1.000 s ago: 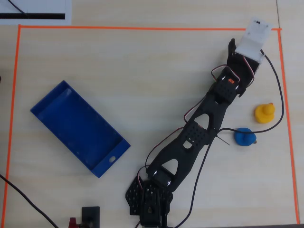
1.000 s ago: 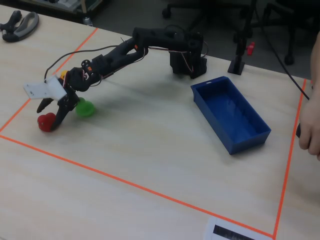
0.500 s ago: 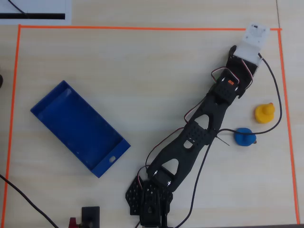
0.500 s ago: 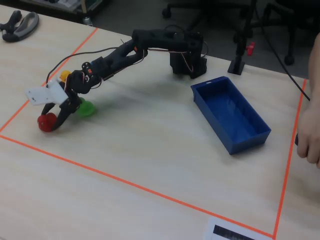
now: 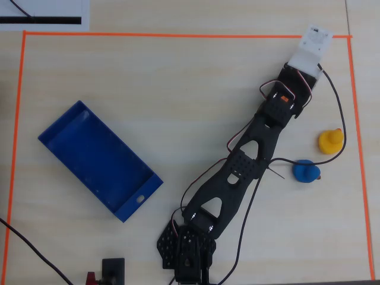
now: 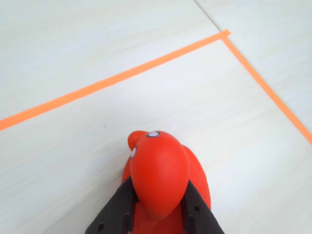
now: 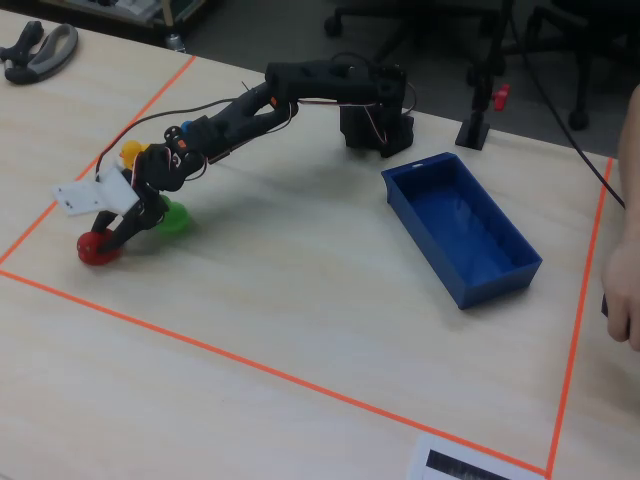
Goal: Grasp red duck and put it into box.
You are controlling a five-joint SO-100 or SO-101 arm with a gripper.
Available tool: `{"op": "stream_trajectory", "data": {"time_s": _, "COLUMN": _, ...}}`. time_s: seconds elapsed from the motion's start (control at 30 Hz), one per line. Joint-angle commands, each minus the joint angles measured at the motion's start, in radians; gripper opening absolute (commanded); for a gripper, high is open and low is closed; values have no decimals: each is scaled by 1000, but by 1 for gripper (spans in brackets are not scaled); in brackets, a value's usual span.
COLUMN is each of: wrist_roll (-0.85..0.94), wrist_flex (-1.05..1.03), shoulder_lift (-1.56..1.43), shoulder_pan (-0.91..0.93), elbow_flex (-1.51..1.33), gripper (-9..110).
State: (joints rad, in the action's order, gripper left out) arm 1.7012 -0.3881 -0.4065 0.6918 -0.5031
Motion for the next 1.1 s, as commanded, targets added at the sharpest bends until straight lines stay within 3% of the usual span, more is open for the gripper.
{"op": "stream_trajectory", "data": {"time_s": 0.0, "wrist_roll": -52, "wrist_flex": -6, "shoulder_lift": -11, "shoulder_pan": -28, "elbow_flex": 77, "gripper": 0}}
{"op": "stream_trajectory", "data": {"time_s": 0.17, "wrist_roll": -155, "wrist_flex": 43, "shoulder_lift": -123, "shoulder_pan": -37, "elbow_flex": 94, "gripper": 0}}
{"op": "stream_trajectory", "data": {"time_s": 0.3, "wrist_roll": -359, "wrist_flex": 0, "shoulder_lift": -319, "shoulder_pan": -54, "elbow_flex": 118, "gripper": 0}}
{"op": "stream_trajectory", "data": {"time_s": 0.4, "wrist_roll": -566, "wrist_flex": -193, "shoulder_lift": -529, "shoulder_pan": -78, "elbow_flex": 124, "gripper": 0}}
{"op": "stream_trajectory", "data": {"time_s": 0.5, "wrist_roll": -721, "wrist_flex": -515, "shoulder_lift": -738, "shoulder_pan": -144, "elbow_flex": 112, "gripper": 0}}
{"op": "stream_trajectory", "data": {"time_s": 0.6, "wrist_roll": -816, "wrist_flex": -801, "shoulder_lift": -956, "shoulder_pan": -272, "elbow_flex": -34, "gripper": 0}}
{"op": "stream_trajectory", "data": {"time_s": 0.77, "wrist_roll": -974, "wrist_flex": -1055, "shoulder_lift": -1238, "shoulder_pan": -583, "elbow_flex": -345, "gripper": 0}}
{"op": "stream_trajectory", "data": {"time_s": 0.93, "wrist_roll": -1152, "wrist_flex": -1316, "shoulder_lift": -1253, "shoulder_pan": -934, "elbow_flex": -428, "gripper": 0}}
{"op": "stream_trajectory", "data": {"time_s": 1.07, "wrist_roll": -1226, "wrist_flex": -1365, "shoulder_lift": -1252, "shoulder_pan": -1135, "elbow_flex": -543, "gripper": 0}}
